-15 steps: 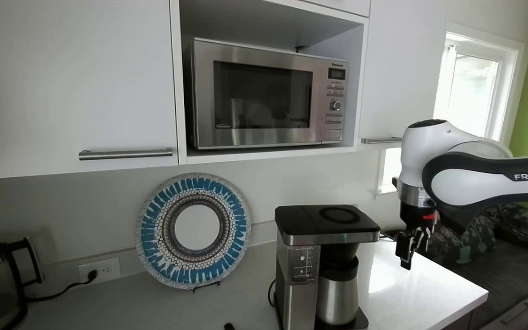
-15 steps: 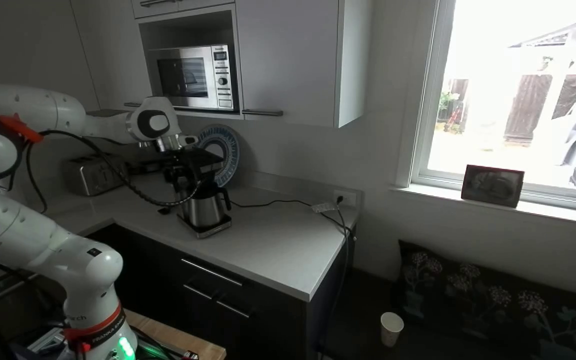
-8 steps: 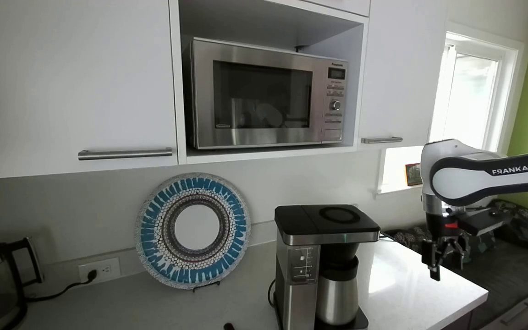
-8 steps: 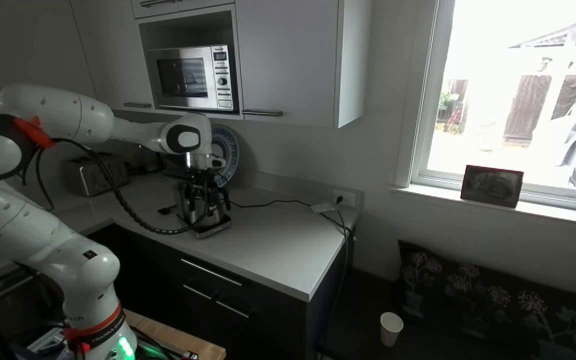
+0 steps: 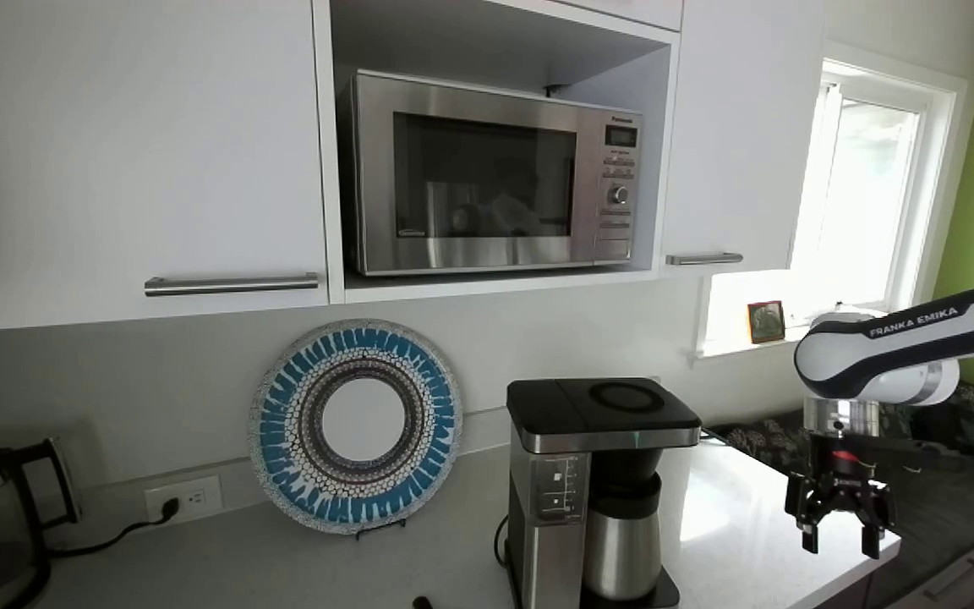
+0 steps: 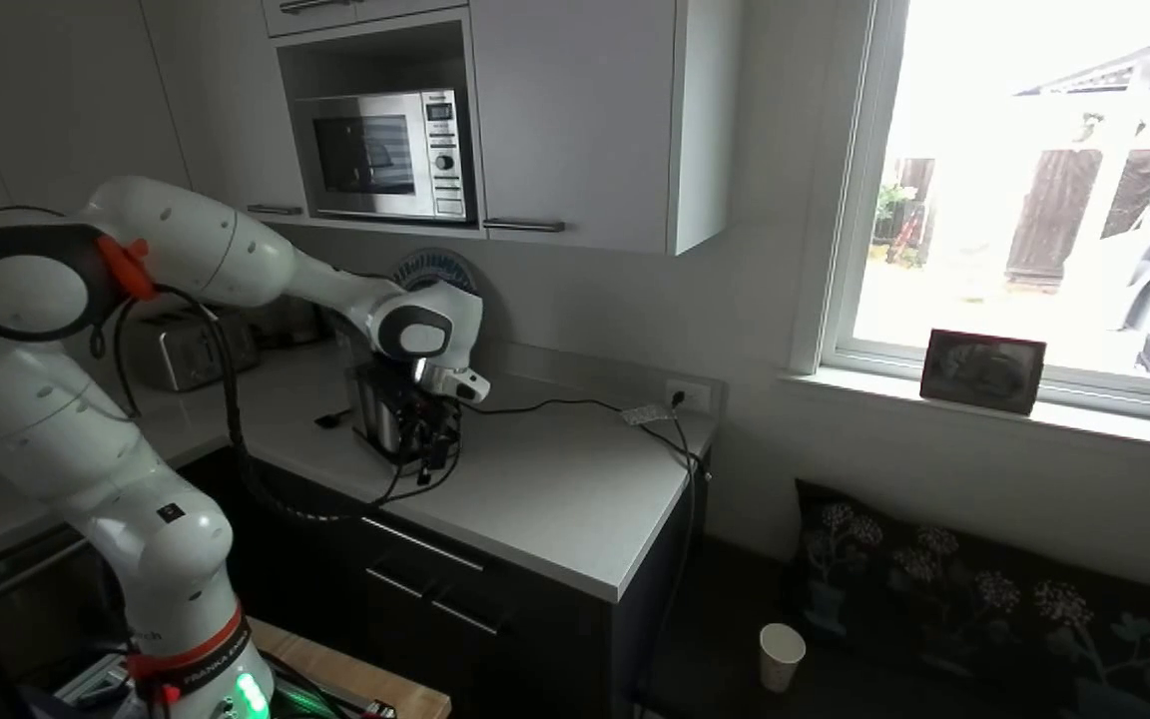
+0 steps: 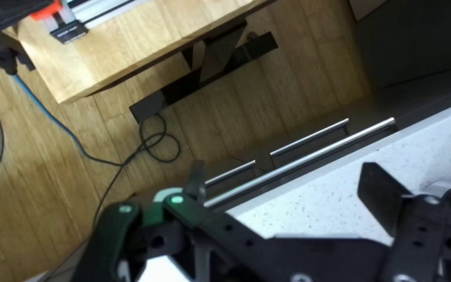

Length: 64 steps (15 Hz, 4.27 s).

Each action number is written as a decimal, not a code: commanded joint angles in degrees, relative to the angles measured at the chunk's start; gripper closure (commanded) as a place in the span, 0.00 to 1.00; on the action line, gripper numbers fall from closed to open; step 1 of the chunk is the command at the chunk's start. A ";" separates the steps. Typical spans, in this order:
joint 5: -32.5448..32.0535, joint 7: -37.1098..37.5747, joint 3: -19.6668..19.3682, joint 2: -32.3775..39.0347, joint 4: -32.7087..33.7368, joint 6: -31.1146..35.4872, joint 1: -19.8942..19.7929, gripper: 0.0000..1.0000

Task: Press the bottom right rectangular button on the coffee maker

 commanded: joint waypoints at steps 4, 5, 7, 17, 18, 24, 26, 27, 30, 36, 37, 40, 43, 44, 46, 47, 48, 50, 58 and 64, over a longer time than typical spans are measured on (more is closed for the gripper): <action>13.21 6.78 -1.16 12.53 2.81 1.80 -1.72 0.00; 15.54 7.48 -1.27 14.75 3.59 1.88 -1.90 0.00; 21.20 8.21 -1.42 16.70 3.72 2.93 -2.21 0.00; 23.65 10.70 -1.65 22.14 7.68 -1.12 -2.91 0.00; 25.22 11.56 -1.73 23.48 8.23 -1.57 -3.14 0.00; 36.39 16.23 -1.43 33.52 15.24 -9.91 -5.17 0.00; 41.20 17.52 -1.33 36.10 17.10 -12.65 -5.70 0.00; 43.93 17.73 -1.27 37.48 17.98 -13.86 -6.01 0.00; 50.80 19.30 -1.34 40.27 19.58 -16.41 -6.29 0.00; 58.88 20.40 -1.40 43.91 20.37 -16.69 -5.87 0.56; 59.64 20.38 -1.43 44.29 20.26 -16.19 -5.66 0.65; 61.53 19.29 -1.35 45.46 19.87 -15.02 -5.29 0.88; 62.48 19.30 -1.29 46.41 19.83 -15.11 -5.15 1.00; 62.72 19.29 -1.26 46.68 19.90 -15.26 -5.18 1.00; 63.59 19.08 -1.14 47.13 19.96 -15.34 -5.21 1.00; 63.99 19.28 -1.12 47.19 19.84 -15.18 -5.11 1.00; 64.42 19.42 -1.05 47.28 19.75 -15.16 -5.00 1.00; 65.36 18.40 -0.87 46.97 19.20 -14.45 -4.62 1.00; 68.91 18.49 -0.61 47.39 18.88 -11.65 -3.14 1.00; 70.83 19.50 0.03 48.99 19.40 -11.69 -2.86 1.00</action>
